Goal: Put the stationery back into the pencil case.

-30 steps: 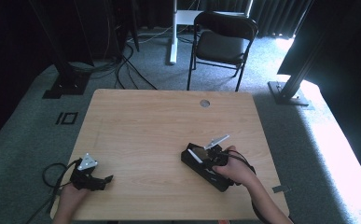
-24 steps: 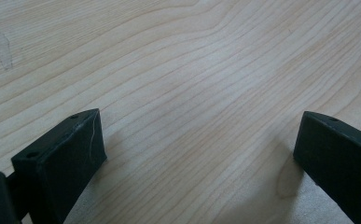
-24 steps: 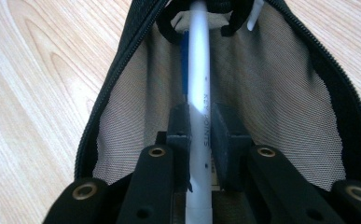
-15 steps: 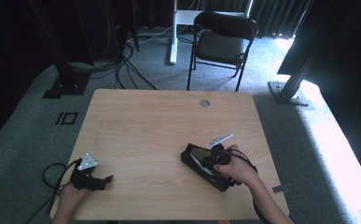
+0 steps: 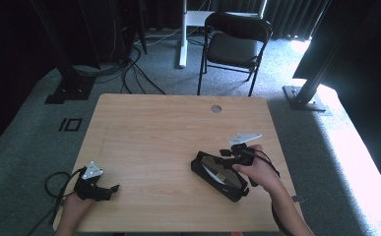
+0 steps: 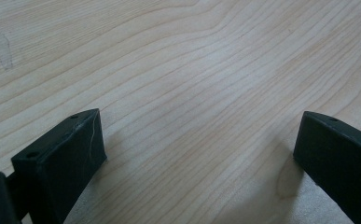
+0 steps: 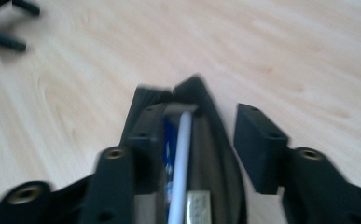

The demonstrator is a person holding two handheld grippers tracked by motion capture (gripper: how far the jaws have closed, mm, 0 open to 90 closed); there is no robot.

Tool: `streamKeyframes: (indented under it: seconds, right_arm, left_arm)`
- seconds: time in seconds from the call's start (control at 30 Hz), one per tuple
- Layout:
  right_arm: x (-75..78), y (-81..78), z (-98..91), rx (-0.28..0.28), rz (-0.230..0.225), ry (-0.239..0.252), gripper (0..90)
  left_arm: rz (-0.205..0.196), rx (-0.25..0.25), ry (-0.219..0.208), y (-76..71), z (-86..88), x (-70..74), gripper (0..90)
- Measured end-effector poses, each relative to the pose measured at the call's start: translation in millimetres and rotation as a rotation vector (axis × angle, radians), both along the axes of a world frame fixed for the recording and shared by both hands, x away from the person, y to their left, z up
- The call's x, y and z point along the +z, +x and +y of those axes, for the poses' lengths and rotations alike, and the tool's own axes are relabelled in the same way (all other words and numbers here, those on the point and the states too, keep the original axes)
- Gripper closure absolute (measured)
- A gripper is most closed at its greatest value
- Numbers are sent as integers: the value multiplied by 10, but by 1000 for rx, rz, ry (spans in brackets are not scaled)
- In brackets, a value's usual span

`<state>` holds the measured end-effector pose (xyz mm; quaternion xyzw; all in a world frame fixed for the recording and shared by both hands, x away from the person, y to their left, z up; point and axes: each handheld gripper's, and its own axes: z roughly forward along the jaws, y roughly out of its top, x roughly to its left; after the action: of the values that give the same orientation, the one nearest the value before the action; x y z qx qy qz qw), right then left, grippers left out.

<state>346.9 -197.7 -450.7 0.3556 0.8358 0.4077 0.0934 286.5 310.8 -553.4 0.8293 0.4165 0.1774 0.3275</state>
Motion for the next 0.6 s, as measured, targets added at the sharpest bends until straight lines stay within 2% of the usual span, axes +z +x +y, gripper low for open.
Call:
streamKeyframes:
  seconds: [0.33,0.6]
  right_arm:
    - [-7,110,-84,-57,-36,16,440]
    - [-26,199,-192,-135,-60,35,388]
  left_arm:
    - [0,0,0,0,0,0,22]
    - [0,0,0,0,0,0,22]
